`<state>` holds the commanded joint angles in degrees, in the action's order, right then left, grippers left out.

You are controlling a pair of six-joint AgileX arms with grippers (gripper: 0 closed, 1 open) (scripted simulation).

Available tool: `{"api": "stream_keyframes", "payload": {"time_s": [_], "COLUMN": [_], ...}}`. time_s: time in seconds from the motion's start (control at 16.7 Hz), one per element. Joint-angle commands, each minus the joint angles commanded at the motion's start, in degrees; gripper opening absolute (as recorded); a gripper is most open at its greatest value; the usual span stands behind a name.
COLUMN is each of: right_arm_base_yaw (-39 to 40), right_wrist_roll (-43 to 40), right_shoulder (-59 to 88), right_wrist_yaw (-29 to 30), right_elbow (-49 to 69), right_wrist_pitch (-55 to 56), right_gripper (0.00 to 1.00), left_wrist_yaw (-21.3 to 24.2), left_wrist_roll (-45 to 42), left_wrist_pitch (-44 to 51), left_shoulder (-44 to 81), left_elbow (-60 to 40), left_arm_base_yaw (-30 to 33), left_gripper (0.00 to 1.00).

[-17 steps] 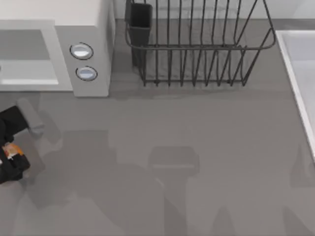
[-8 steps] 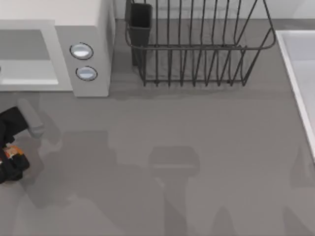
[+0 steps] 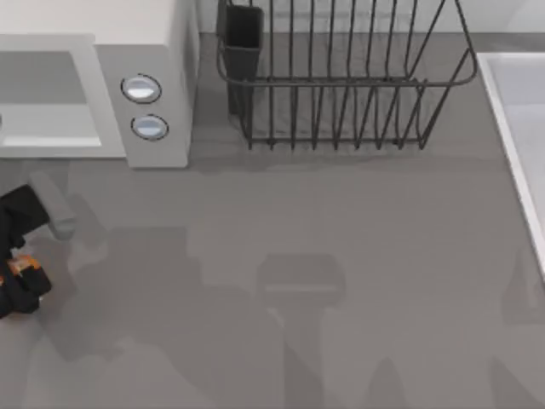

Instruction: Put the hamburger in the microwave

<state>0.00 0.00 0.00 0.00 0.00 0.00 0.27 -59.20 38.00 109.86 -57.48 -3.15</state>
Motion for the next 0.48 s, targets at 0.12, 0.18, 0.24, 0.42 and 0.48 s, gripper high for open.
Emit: {"api": "stream_keyframes", "payload": {"time_s": [0.12,0.18,0.24,0.42,0.48], "right_arm_base_yaw": [0.00,0.00,0.00,0.00,0.00], "right_wrist_roll": [0.00,0.00,0.00,0.00,0.00], "right_shoulder": [0.00,0.00,0.00,0.00,0.00], "right_wrist_yaw": [0.00,0.00,0.00,0.00,0.00], "right_elbow": [0.00,0.00,0.00,0.00,0.00], "right_wrist_pitch": [0.00,0.00,0.00,0.00,0.00], "right_gripper": [1.00,1.00,1.00,1.00,1.00], "left_wrist_yaw": [0.00,1.09,1.09,1.08,1.08], "left_wrist_roll": [0.00,0.84,0.84,0.78,0.78], "left_wrist_pitch": [0.00,3.64,3.81,7.80,10.31], "left_shoulder": [0.00,-3.52,-3.59,-5.13,-5.95], "left_elbow": [0.00,-1.33,-1.43,-3.94,-5.34], "left_arm_base_yaw": [0.00,0.11,0.10,0.10,0.11], "left_gripper": [0.00,0.00,0.00,0.00,0.00]}}
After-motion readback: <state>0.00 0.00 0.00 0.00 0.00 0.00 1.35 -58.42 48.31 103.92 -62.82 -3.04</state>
